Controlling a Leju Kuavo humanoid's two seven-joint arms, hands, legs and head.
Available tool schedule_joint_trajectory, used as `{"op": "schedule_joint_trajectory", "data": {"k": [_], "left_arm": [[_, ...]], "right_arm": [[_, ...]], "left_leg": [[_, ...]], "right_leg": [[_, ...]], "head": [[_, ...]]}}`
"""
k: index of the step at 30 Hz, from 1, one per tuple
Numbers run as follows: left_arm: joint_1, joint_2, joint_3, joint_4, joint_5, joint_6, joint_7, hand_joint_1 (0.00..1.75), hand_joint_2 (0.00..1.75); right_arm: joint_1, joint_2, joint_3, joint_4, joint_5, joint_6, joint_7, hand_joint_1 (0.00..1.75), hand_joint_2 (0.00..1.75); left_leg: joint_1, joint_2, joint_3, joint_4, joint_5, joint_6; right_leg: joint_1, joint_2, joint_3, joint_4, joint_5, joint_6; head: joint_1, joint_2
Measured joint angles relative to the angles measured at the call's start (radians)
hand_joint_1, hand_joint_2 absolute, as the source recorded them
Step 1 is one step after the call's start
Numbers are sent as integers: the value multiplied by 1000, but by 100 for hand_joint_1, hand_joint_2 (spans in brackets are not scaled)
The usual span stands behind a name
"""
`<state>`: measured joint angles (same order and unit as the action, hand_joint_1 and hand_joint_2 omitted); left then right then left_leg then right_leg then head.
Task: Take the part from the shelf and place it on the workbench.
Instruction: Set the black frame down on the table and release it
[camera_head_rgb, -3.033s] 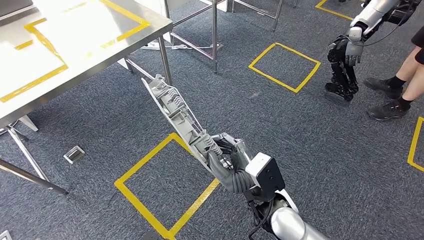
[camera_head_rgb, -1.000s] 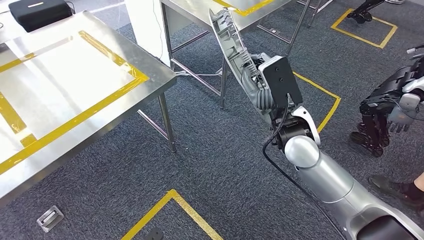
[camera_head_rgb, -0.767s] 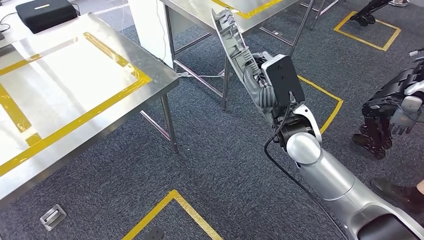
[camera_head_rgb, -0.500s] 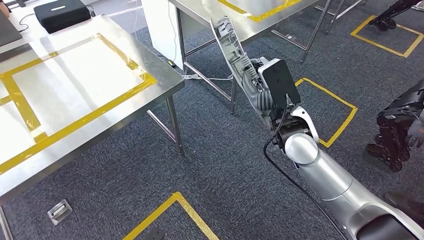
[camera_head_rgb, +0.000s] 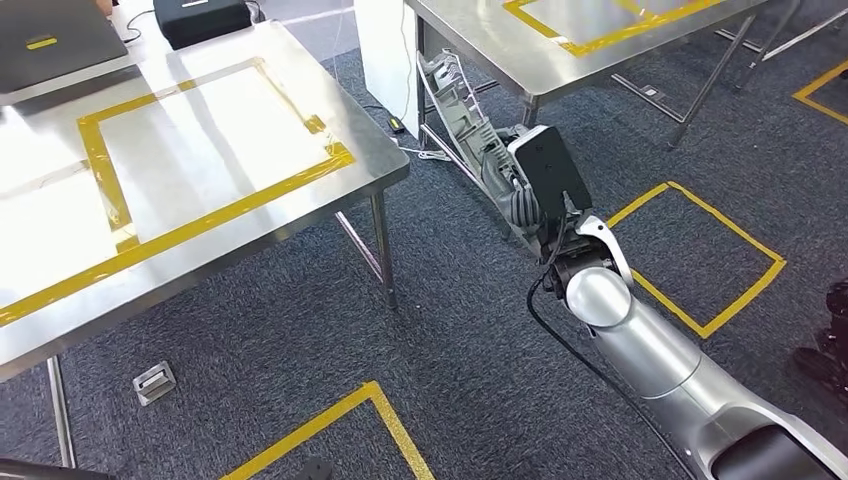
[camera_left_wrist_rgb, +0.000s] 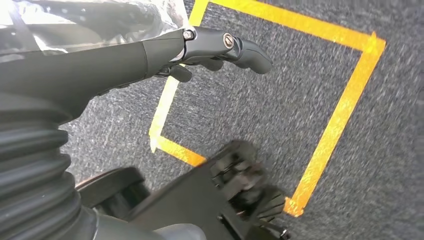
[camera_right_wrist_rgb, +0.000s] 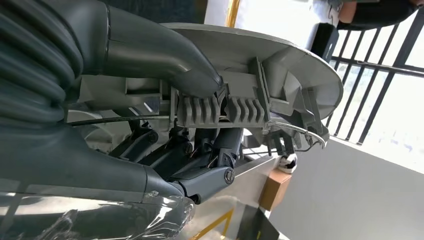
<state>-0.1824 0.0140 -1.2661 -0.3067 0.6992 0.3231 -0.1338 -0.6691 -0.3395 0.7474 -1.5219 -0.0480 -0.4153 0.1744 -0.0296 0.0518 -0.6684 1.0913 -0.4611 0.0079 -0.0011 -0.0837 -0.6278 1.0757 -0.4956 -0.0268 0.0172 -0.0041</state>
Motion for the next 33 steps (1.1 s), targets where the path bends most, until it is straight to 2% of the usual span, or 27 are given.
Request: {"op": "schedule_joint_trajectory", "data": {"k": [1,3,4,6,7,8,9,10,11,12,13,14,15,16,17,18,19,20,21,23,25,26,27,28,30,31,33], "left_arm": [[-2,1,0,0,-1,0,0,0,175],[-3,2,0,0,-4,0,1,0,175],[-2,2,0,0,-6,0,1,0,175],[-1,3,0,0,-8,0,1,0,175],[-2,2,0,0,-9,0,1,0,175],[-3,0,0,0,-10,0,2,0,175],[-4,-1,0,-1,-10,-1,2,0,175],[-4,-2,0,-1,-10,-1,2,0,175],[-4,-2,0,-1,-10,-1,2,0,175],[-3,-2,0,-1,-11,-1,2,0,175],[-4,-2,0,-1,-11,-1,2,0,175],[-5,-2,0,-1,-12,-1,2,0,175],[-6,-2,0,-2,-12,0,3,0,175],[-6,-2,0,-2,-13,-1,4,0,175],[-5,-2,0,-2,-13,-1,5,0,175],[-3,-2,0,-2,-14,-1,6,0,175],[0,-2,0,-2,-14,-1,7,0,175],[2,-2,0,-2,-14,-1,7,0,175],[2,-1,0,-2,-14,-1,7,0,175],[0,-1,0,-2,-14,-1,8,0,175],[0,-2,0,-2,-14,-1,8,0,175],[1,-2,0,-2,-14,-1,8,0,175],[2,-2,0,-2,-15,-1,8,0,175],[2,-2,0,-2,-16,-1,8,0,175],[1,-2,0,-2,-19,-1,8,0,175],[1,-2,0,-2,-20,-1,8,0,175],[3,-2,0,-2,-25,-3,9,0,175]], "right_arm": [[0,0,0,0,-1,1,-1,175,175],[1,0,0,1,-1,4,-1,175,175],[1,0,0,1,-1,6,-1,175,175],[1,1,0,1,-2,9,-2,175,175],[3,1,1,2,-3,10,-3,175,175],[5,1,2,2,-4,11,-4,175,175],[8,1,3,4,-4,11,-4,175,175],[10,0,4,5,-5,11,-4,175,175],[11,0,4,6,-5,11,-4,175,175],[11,0,5,6,-5,12,-5,175,175],[11,0,5,6,-5,12,-5,175,175],[11,1,6,6,-6,12,-5,175,175],[11,1,6,6,-7,13,-6,175,175],[11,1,7,6,-8,14,-7,175,175],[11,1,8,7,-9,15,-8,175,175],[9,2,8,7,-9,15,-8,175,175],[8,3,8,7,-9,15,-8,175,175],[6,4,8,7,-9,15,-9,175,175],[4,5,8,7,-9,15,-9,175,175],[3,6,7,8,-9,16,-10,175,175],[4,5,8,9,-9,16,-10,175,175],[4,6,8,10,-9,16,-10,175,175],[3,6,8,10,-9,17,-10,175,175],[3,6,8,10,-9,17,-11,175,175],[0,6,7,9,-7,16,-13,175,175],[-3,7,7,9,-5,17,-14,175,175],[-10,6,7,8,3,18,-13,175,175]], "left_leg": [[-8,12,12,-23,-1,8],[-10,-1,21,-45,-4,18],[-6,-12,24,-55,-3,19],[6,-32,32,-72,3,19],[11,-44,33,-74,4,19],[14,-57,34,-73,4,20],[17,-72,34,-71,3,20],[19,-87,34,-68,1,18],[22,-102,34,-63,-2,15],[26,-118,34,-56,-6,11],[31,-133,34,-47,-13,5],[35,-147,31,-37,-20,-2],[39,-161,25,-28,-24,-9],[42,-173,19,-23,-27,-16],[45,-185,13,-21,-26,-22],[48,-196,10,-23,-24,-28],[48,-194,9,-23,-24,-33],[46,-174,4,-15,-30,-38],[43,-144,-7,9,-44,-42],[41,-82,-58,111,-89,-47],[42,-67,-110,207,-114,-48],[42,-66,-116,213,-104,-48],[42,-65,-103,183,-78,-46],[42,-64,-74,125,-43,-44],[37,-57,-14,13,-3,-36],[33,-53,3,-19,2,-32],[30,-51,11,-38,-2,-29]], "right_leg": [[2,-11,3,-3,-2,3],[4,-34,6,-8,-3,10],[4,-29,5,-6,-6,14],[1,22,-16,36,-30,22],[-3,55,-44,88,-52,25],[-5,76,-81,152,-74,30],[-8,84,-117,211,-90,34],[-10,86,-142,245,-90,39],[-13,87,-149,244,-71,43],[-16,90,-137,204,-34,47],[-20,102,-111,143,3,51],[-24,125,-85,87,28,54],[-27,146,-64,44,40,54],[-27,161,-53,25,36,52],[-25,165,-50,22,30,47],[-24,154,-48,18,27,39],[-24,141,-45,15,27,32],[-25,128,-40,10,28,26],[-25,115,-34,4,28,19],[-22,87,-23,-1,24,11],[-19,59,-16,-1,18,8],[-18,49,-13,-1,15,8],[-17,41,-9,-1,11,11],[-17,34,-4,-1,8,13],[-15,23,3,-3,2,21],[-13,19,5,-4,1,25],[-11,16,5,-3,-1,26]], "head": [[0,0],[-1,0],[0,0],[1,0],[3,0],[5,0],[7,0],[8,0],[8,0],[8,0],[9,0],[9,0],[10,0],[10,0],[10,0],[9,0],[8,0],[6,0],[3,0],[-2,0],[-3,0],[-3,0],[-3,0],[-3,0],[-3,0],[-3,0],[-2,0]]}}
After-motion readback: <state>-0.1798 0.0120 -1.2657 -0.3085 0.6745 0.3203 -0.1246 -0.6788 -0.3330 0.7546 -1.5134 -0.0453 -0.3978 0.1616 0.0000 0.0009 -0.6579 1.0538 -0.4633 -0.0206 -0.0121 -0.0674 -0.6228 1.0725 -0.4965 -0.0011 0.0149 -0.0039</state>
